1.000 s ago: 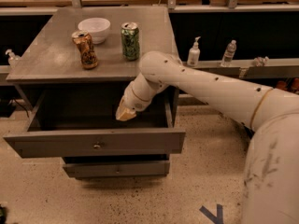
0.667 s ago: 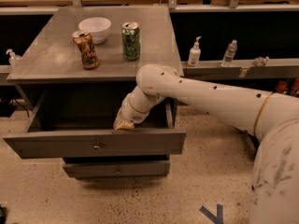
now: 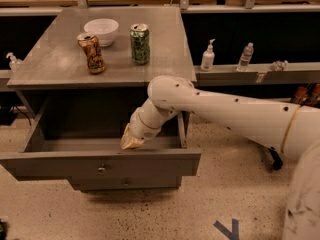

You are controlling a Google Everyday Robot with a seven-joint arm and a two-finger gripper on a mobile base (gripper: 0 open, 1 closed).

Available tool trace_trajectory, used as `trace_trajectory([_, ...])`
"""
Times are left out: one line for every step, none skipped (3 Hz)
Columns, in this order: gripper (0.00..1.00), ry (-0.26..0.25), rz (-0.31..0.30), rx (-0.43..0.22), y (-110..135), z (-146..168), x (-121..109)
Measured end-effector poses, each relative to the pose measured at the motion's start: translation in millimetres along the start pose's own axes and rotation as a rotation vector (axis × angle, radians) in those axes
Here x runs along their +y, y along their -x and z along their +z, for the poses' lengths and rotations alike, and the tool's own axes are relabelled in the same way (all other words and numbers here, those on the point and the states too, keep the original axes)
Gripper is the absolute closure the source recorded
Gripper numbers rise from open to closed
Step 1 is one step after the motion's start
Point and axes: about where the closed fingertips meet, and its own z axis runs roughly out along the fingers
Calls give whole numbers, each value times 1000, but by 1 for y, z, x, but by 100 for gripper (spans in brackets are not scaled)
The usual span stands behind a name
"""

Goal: Open top drawer

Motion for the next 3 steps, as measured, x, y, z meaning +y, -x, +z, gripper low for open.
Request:
trace_trajectory([100,-16,-98,-54,12,-22,21])
trace_trajectory([100,42,-142,-96,16,-41,50])
trace_trajectory([100,110,-162,-118,18,-46,66])
